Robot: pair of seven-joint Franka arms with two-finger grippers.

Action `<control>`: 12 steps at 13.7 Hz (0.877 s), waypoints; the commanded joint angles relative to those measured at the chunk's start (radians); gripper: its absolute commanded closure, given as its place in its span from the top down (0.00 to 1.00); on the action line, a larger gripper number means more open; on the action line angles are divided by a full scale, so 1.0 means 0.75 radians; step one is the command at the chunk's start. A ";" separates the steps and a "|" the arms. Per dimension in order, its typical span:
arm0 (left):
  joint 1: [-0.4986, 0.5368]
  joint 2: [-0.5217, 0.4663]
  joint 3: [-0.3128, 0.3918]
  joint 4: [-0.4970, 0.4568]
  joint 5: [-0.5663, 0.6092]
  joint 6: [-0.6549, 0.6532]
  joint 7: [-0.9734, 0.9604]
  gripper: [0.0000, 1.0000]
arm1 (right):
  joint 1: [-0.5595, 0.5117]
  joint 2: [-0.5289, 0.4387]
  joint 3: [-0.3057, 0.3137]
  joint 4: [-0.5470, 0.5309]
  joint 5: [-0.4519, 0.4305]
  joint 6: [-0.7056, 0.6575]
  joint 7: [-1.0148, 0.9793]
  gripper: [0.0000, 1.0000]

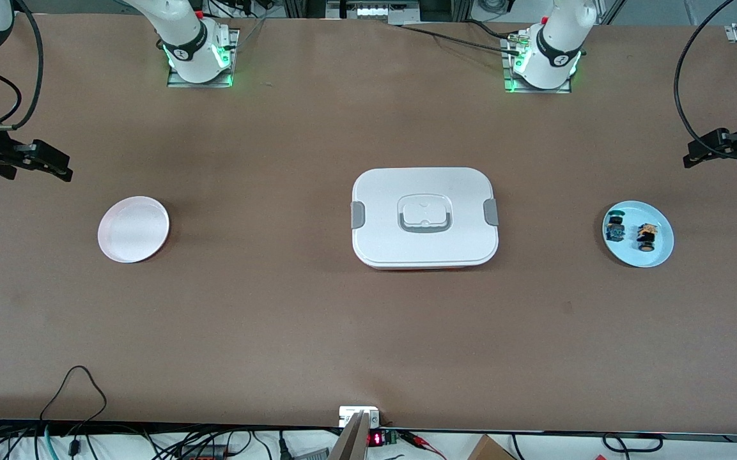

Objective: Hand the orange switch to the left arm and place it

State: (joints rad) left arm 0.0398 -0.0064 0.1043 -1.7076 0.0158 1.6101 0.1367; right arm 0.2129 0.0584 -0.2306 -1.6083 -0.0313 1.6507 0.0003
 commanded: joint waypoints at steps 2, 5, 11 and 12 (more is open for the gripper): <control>-0.012 -0.006 0.016 -0.014 -0.015 0.046 0.004 1.00 | -0.002 -0.006 0.007 0.019 0.023 -0.035 -0.017 1.00; -0.012 0.017 0.014 0.014 -0.007 0.046 0.006 1.00 | -0.004 -0.008 0.007 0.019 0.021 -0.037 -0.017 1.00; -0.012 0.043 0.012 0.043 -0.005 0.042 0.008 1.00 | 0.000 -0.008 0.009 0.019 0.015 -0.035 -0.017 1.00; -0.012 0.043 0.012 0.043 -0.005 0.042 0.008 1.00 | 0.000 -0.008 0.009 0.021 0.015 -0.035 -0.017 1.00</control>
State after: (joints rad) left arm 0.0397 0.0122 0.1054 -1.7029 0.0158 1.6461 0.1370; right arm 0.2138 0.0584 -0.2272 -1.6074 -0.0310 1.6438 -0.0011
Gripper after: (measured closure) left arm 0.000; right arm 0.000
